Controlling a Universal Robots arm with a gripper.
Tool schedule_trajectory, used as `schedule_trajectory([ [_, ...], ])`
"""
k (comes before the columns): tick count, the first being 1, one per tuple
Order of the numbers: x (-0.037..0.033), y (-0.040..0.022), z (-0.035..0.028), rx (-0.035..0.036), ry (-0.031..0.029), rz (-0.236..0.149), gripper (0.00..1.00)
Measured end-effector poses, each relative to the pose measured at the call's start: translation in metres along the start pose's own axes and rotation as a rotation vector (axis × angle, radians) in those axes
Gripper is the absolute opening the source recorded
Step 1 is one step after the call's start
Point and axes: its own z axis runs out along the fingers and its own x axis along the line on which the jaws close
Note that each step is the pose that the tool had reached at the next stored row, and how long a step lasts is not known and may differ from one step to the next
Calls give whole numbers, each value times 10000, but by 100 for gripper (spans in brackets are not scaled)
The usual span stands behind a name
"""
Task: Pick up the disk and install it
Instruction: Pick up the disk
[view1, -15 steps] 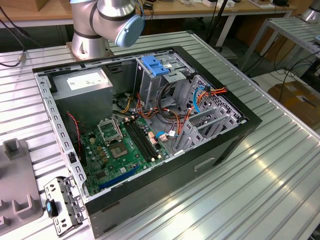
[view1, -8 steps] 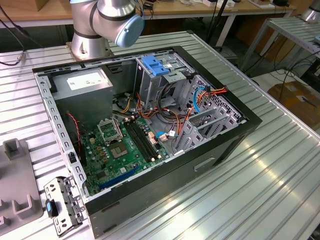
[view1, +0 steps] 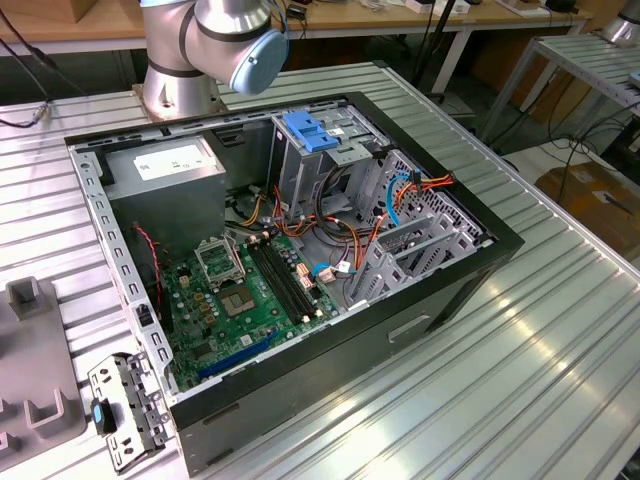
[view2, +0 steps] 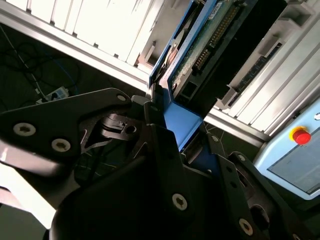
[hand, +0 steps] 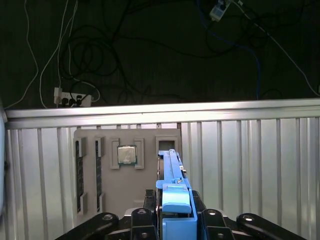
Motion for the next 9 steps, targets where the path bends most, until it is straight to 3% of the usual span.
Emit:
schedule_trajectory([
  [9, 1, -4, -103, 0, 0, 0, 37],
])
